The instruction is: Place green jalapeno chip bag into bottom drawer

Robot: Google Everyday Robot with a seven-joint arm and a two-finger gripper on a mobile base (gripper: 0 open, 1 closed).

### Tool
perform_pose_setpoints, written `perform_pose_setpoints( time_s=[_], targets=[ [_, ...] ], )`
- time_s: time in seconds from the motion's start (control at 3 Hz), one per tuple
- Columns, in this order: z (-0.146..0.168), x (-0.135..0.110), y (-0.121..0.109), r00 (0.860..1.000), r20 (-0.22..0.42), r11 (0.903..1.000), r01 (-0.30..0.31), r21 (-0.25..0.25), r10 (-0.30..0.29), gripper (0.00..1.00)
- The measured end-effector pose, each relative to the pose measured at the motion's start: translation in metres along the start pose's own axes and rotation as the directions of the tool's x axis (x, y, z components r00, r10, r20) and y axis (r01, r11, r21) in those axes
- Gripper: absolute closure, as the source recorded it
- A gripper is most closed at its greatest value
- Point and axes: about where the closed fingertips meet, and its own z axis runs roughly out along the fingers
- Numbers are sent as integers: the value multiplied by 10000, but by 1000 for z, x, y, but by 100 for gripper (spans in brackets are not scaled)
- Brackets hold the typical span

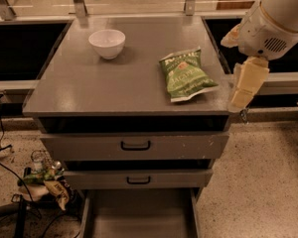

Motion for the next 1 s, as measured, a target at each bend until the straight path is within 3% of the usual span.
perform_pose_setpoints(
  time_s=[0.67, 1.0],
  targets=[
    [28, -13, -7, 9974, 625, 9974, 386, -602, -348, 0],
    [28, -13, -7, 9974, 626, 9974, 387, -602, -350, 0]
  ],
)
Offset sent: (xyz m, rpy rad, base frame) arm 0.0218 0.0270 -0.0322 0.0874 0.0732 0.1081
